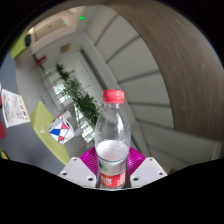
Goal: Pour water
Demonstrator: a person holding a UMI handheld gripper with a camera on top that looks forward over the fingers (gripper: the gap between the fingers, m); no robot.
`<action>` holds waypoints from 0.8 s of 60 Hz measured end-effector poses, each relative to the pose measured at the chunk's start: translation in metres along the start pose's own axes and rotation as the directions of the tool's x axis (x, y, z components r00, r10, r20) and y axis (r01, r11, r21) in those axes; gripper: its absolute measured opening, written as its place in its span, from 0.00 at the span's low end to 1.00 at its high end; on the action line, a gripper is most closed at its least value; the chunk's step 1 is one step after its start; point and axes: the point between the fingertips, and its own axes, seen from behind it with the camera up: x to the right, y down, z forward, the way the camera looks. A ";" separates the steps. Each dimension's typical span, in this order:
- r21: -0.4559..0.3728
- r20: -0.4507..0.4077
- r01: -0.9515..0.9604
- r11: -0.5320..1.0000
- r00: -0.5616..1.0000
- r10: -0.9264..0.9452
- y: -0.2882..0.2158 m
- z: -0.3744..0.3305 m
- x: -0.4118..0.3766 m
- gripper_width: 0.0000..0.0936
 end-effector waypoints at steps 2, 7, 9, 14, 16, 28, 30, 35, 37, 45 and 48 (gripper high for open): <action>0.048 -0.003 0.068 0.997 0.998 -0.068 -0.029 0.003 -0.011 0.36; 0.172 -0.015 0.238 0.956 0.971 -0.239 -0.095 0.006 -0.053 0.35; 0.223 -0.019 0.309 0.924 0.949 -0.313 -0.119 0.006 -0.076 0.35; 0.335 -0.041 0.468 0.818 0.875 -0.483 -0.169 0.001 -0.137 0.35; 0.377 -0.050 0.521 0.766 0.837 -0.545 -0.185 -0.002 -0.164 0.35; 0.567 -0.182 0.720 0.399 0.582 -0.792 -0.236 -0.037 -0.307 0.35; 0.581 -0.202 0.741 0.338 0.533 -0.822 -0.241 -0.045 -0.329 0.35; 0.608 -0.227 0.763 0.220 0.432 -0.873 -0.237 -0.057 -0.375 0.35; 0.613 -0.240 0.770 0.180 0.397 -0.886 -0.225 -0.056 -0.389 0.35; 0.620 -0.228 0.772 0.141 0.350 -0.909 -0.212 -0.061 -0.415 0.35; 0.627 -0.234 0.766 0.141 0.358 -0.904 -0.217 -0.065 -0.418 0.35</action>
